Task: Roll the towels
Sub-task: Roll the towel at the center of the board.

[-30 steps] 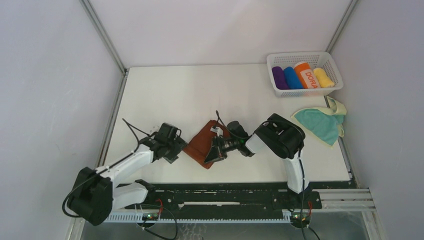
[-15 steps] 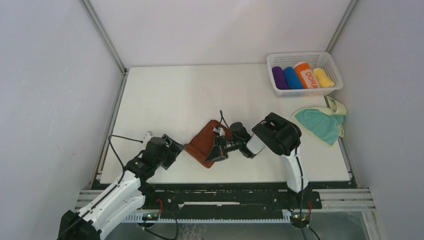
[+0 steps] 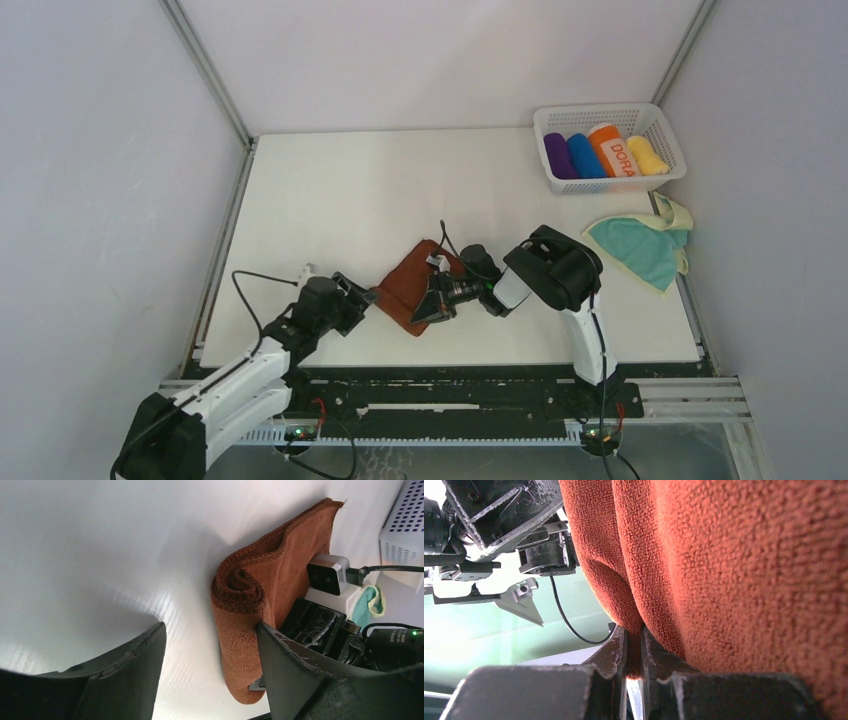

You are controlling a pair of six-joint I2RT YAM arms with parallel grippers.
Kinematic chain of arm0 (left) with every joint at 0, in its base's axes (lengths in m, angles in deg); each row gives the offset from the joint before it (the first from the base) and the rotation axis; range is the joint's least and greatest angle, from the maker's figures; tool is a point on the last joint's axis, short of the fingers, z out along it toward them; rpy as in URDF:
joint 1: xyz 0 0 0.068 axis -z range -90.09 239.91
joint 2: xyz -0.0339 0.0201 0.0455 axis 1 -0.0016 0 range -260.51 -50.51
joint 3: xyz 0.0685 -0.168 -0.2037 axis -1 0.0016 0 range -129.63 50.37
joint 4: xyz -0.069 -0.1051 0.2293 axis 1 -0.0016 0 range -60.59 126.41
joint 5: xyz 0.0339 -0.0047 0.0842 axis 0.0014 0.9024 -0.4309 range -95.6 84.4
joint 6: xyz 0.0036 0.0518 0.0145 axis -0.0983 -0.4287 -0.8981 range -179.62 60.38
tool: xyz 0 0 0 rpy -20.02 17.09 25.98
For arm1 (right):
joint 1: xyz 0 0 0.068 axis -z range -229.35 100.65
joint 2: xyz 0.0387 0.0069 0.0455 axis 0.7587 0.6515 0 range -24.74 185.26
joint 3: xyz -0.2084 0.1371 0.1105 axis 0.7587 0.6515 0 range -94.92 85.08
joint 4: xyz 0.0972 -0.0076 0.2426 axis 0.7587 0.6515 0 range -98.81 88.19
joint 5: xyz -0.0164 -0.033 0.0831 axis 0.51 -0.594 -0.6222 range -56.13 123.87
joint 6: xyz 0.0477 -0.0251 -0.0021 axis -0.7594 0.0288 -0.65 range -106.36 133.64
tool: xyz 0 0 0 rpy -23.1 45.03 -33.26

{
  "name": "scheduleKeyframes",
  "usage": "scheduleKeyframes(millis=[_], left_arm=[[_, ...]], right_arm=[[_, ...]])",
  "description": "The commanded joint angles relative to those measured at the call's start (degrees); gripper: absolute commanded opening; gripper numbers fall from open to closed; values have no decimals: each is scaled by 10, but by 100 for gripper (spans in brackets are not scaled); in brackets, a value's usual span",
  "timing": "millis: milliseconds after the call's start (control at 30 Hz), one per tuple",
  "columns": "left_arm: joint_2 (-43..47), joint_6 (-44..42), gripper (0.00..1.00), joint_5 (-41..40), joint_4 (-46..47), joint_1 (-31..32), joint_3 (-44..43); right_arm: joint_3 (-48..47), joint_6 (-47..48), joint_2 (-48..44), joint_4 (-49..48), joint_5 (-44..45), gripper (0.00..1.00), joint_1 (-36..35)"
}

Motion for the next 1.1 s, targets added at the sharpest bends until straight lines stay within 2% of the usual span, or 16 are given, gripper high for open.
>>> scheduleKeyframes(millis=[0, 233, 333, 467, 667, 833, 933, 1067], left_arm=[[-44, -2, 70, 7, 68, 0, -5], [-120, 2, 68, 1, 74, 13, -26], [-146, 13, 66, -7, 56, 22, -34], [-174, 28, 65, -16, 26, 24, -40], [-207, 38, 64, -24, 5, 28, -50], [-240, 33, 64, -30, -8, 37, -79], [-262, 29, 64, -32, -14, 45, -98], [-282, 27, 64, -34, -28, 53, -120]], right_arm=[[18, -7, 23, 56, 42, 1, 11], [16, 18, -2, 92, 51, 5, 10], [12, 45, -27, 134, 59, 14, 10], [-2, 107, -79, 226, 84, 26, 6], [-41, 216, -176, 400, 154, 36, -16], [-83, 313, -248, 550, 272, 46, -57], [-111, 369, -286, 631, 375, 50, -96], [-135, 428, -320, 677, 526, 52, -167]])
